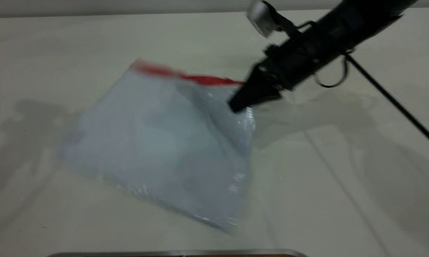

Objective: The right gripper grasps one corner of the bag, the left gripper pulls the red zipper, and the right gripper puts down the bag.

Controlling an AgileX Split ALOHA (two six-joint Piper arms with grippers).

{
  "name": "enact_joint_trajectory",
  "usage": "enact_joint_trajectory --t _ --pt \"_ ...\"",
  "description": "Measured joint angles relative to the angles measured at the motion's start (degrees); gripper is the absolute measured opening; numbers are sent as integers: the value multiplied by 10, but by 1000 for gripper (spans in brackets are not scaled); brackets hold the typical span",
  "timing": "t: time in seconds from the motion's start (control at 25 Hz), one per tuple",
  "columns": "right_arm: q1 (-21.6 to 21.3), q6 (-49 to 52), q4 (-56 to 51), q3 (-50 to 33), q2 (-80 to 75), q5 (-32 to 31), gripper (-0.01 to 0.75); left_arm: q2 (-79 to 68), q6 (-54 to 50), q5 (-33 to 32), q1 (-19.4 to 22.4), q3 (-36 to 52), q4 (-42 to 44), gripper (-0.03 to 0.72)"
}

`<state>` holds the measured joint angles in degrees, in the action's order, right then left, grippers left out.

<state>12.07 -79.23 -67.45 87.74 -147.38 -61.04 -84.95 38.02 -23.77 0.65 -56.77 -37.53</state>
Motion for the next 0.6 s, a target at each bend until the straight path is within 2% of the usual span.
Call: enact_joint_trajectory --t 0.2,0.44,0.6 --pt "-35 21 -10 17 4 10 37 -52 40 -5 -18 -1 -47 519" --pt "-8 4 -47 28 8 15 37 -174 188 -19 -69 -49 -160 519" --pt "5 -14 -51 29 8 15 37 -276 287 -69 -85 -115 -234 519"
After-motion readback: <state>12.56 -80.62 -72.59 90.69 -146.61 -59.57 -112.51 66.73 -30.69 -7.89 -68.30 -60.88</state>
